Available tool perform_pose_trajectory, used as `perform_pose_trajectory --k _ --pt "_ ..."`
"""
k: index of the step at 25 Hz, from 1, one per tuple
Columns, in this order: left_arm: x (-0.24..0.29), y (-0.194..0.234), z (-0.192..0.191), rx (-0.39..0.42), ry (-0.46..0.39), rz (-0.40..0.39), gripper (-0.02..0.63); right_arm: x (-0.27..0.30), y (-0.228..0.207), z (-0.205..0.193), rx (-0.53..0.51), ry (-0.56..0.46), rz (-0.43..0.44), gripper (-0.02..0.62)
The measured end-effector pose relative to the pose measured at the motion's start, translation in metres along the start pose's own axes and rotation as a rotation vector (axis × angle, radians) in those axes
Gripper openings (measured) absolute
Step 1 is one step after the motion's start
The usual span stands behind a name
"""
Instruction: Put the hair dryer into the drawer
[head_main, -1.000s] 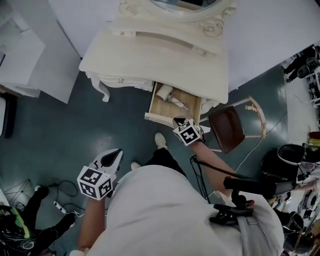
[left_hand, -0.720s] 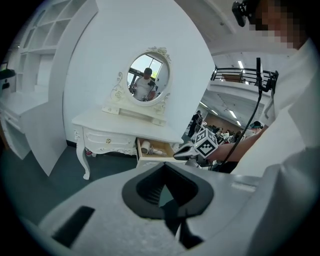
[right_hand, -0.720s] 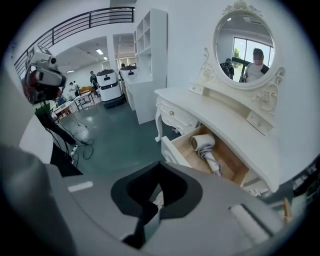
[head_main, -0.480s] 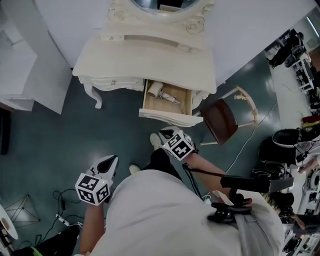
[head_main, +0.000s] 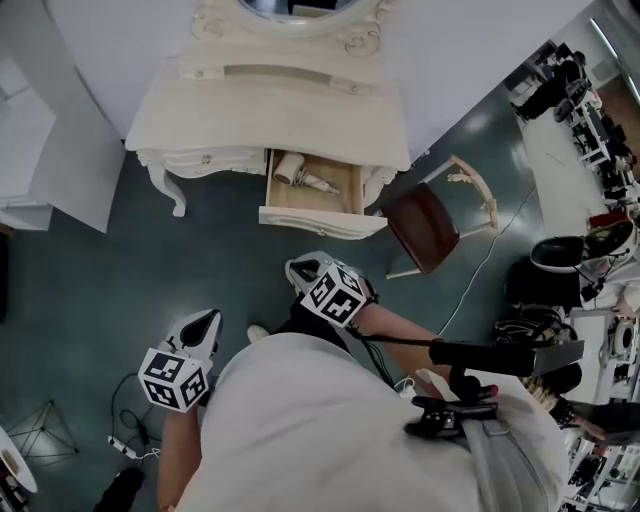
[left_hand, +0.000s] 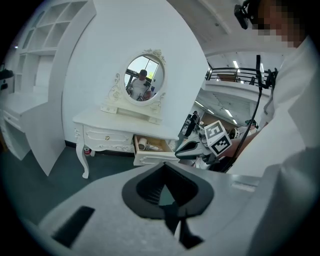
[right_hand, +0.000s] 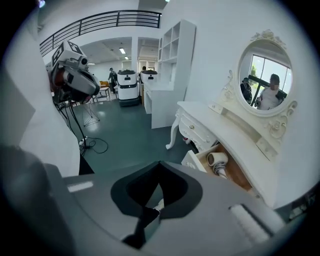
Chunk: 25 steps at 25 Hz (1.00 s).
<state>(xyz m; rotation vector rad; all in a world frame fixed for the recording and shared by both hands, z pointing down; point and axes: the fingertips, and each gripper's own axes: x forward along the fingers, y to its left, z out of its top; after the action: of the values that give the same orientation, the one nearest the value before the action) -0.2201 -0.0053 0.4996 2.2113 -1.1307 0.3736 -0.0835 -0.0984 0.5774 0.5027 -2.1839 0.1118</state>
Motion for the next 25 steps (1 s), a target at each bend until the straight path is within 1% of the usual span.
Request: perform_pose_trajectory --k 10,25 --pt "-0.009 -0.004 -0.008 -0.015 -0.012 0.014 0.002 -0.004 0.019 0.011 -0.046 -0.021 0.031 0.000" --pt "-0.006 -0.005 -0.010 -0.007 -0.006 0.006 0.002 -0.006 0.026 0.012 -0.053 -0.024 0.047 0.000"
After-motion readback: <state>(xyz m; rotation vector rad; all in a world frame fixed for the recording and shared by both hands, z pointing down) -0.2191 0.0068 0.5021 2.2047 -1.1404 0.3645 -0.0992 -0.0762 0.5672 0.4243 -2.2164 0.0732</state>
